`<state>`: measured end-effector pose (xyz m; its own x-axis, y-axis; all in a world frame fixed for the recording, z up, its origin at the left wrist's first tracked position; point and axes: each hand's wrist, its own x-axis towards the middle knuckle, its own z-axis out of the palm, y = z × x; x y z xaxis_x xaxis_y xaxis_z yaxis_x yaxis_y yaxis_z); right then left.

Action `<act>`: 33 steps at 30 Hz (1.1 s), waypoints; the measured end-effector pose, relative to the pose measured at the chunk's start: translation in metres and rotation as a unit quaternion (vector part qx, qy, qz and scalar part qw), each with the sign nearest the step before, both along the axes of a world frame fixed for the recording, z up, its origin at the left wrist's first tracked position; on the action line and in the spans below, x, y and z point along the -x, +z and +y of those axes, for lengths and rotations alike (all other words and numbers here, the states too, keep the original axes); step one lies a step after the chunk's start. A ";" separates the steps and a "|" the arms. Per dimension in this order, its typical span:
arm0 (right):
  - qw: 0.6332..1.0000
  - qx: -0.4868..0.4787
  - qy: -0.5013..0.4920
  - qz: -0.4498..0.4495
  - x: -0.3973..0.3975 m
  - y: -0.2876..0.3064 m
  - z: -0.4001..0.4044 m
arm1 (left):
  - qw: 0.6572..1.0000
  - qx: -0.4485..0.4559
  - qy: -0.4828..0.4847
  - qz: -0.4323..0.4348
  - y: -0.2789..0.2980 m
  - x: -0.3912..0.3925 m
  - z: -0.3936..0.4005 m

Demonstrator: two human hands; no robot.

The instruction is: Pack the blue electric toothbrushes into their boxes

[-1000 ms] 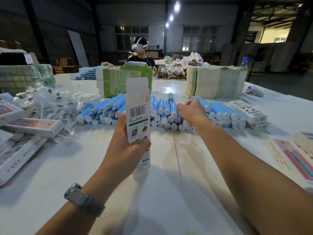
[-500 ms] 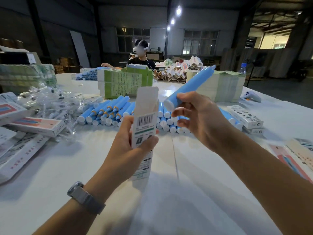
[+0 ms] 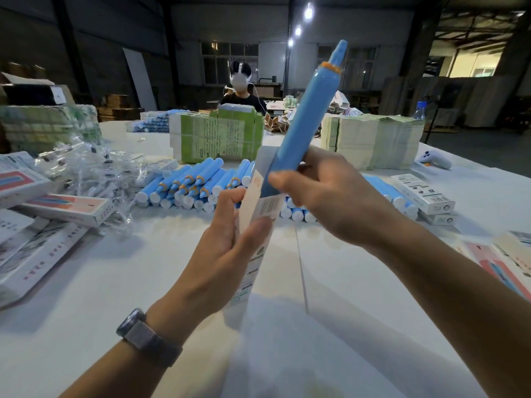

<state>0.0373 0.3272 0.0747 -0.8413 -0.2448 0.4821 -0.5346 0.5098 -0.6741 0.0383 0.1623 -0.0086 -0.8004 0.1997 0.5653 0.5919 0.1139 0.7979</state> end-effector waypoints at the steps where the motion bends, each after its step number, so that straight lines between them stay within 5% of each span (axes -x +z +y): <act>1: 1.000 0.015 0.000 0.003 0.000 0.000 0.000 | 1.000 -0.004 -0.009 -0.001 0.000 0.000 0.000; 6: 0.993 0.091 -0.034 0.073 0.004 -0.003 -0.004 | 0.999 0.013 -0.018 0.034 -0.001 -0.001 0.002; 10: 0.995 0.080 0.027 0.052 0.006 -0.002 -0.006 | 0.999 -0.010 -0.002 0.051 -0.002 0.003 0.000; 16: 0.986 0.075 -0.010 0.150 0.012 -0.008 -0.012 | 0.998 -0.032 0.005 0.055 -0.003 0.003 0.001; 24: 0.980 0.158 0.079 0.091 0.011 -0.016 -0.015 | 0.997 -0.033 -0.064 0.032 0.000 0.002 -0.005; 29: 0.912 0.302 0.270 -0.062 0.021 -0.021 -0.026 | 0.996 -0.087 0.021 -0.004 0.009 0.006 -0.014; 33: 0.934 0.296 0.178 -0.092 0.059 -0.032 -0.061 | 0.967 -0.097 0.223 0.070 0.018 0.005 -0.024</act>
<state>-0.0218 0.2664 0.0425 -0.8397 -0.2607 0.4763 -0.4459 -0.1695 -0.8789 0.0336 0.1381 0.0096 -0.6946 -0.2689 0.6672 0.6228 0.2394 0.7449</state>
